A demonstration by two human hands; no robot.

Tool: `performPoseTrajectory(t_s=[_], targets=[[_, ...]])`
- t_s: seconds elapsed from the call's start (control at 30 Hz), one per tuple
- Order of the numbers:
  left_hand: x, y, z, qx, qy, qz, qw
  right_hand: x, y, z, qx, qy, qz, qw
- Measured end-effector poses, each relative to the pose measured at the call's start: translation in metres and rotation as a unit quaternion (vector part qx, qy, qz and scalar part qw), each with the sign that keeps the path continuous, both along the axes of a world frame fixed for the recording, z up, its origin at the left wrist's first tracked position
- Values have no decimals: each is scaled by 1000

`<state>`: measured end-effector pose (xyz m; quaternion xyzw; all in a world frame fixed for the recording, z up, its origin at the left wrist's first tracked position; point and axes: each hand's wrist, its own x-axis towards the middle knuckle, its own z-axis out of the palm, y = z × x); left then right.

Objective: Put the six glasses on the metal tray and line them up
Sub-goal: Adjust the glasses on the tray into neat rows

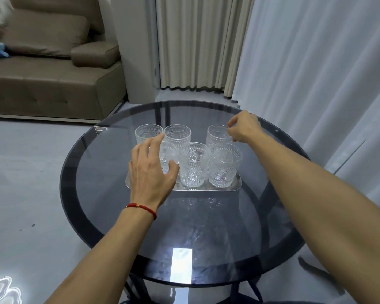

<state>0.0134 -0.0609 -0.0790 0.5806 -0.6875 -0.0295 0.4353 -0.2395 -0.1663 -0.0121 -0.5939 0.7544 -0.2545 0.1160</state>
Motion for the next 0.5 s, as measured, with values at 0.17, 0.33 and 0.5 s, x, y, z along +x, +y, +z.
performPoseTrajectory(t_s=[0.17,0.33,0.5], targets=[[-3,3,0,7,1,-8,1000,-2,3,2,7,15,15,1000],[-4,3,3,13,6,-2,1000,0,2,6,34,38,24,998],[-4,3,4,19,8,0,1000,-3,2,9,57,60,44,996]])
